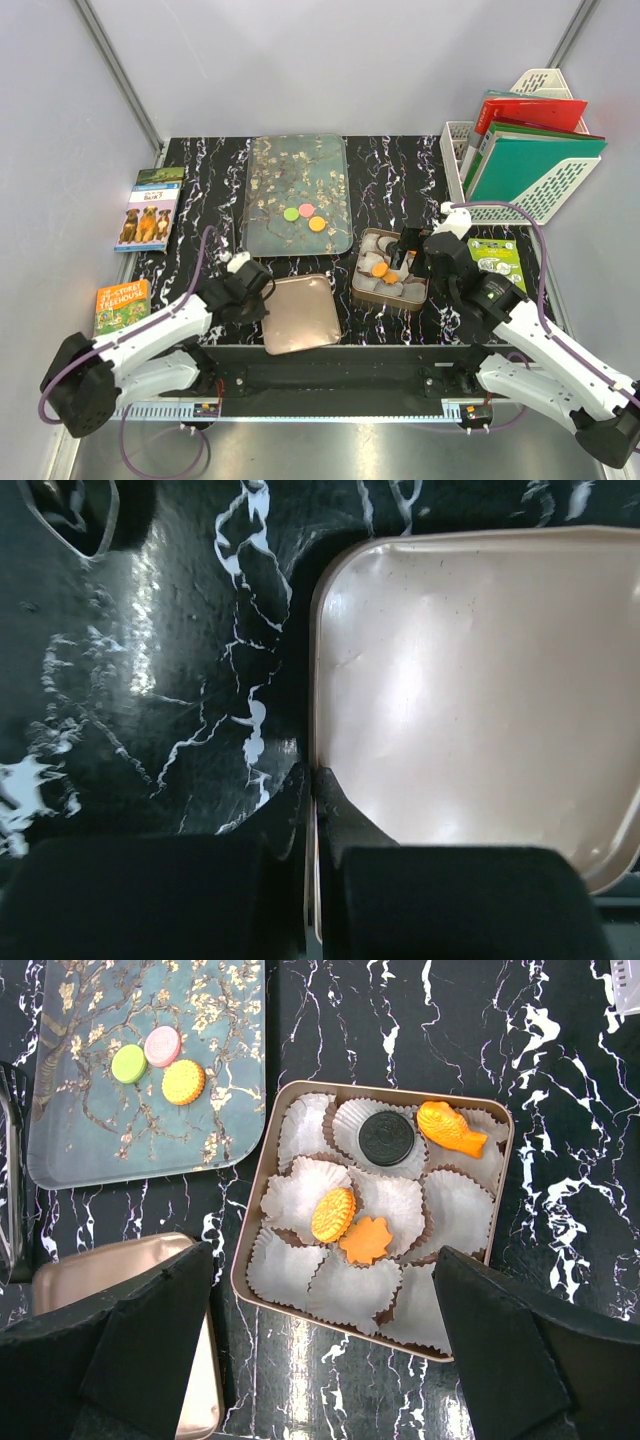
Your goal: Pack the cookies
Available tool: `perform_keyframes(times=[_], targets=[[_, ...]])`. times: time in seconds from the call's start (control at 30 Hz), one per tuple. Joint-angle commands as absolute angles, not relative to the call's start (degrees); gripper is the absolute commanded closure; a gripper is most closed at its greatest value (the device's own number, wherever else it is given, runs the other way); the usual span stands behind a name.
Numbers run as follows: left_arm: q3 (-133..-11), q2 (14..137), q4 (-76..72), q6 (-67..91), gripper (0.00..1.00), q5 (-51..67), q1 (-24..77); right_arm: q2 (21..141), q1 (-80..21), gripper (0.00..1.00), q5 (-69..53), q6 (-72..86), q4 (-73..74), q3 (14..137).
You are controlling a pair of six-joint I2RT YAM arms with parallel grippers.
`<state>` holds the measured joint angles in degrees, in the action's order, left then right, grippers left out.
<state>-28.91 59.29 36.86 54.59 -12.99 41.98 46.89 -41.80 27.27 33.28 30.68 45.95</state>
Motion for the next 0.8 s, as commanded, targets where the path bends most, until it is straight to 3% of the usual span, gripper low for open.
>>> perform_keyframes(times=[0.0,0.4,0.6,0.77], targets=[[-39.09,53.62,44.80,51.86,1.00,-18.01,42.45,46.85,-41.75,0.00,27.16,32.08,29.00,48.78],[-57.38,56.59,45.36,41.23,1.00,-31.44,42.45,46.14,-41.75,0.00,26.90,31.03,29.00,51.06],[-61.87,61.34,31.14,31.22,1.00,-39.79,42.54,46.84,-41.75,0.00,26.11,31.20,30.49,56.24],[-60.04,63.89,9.00,18.92,1.00,-43.68,42.54,49.39,-41.75,0.00,24.61,33.31,33.83,62.83]])
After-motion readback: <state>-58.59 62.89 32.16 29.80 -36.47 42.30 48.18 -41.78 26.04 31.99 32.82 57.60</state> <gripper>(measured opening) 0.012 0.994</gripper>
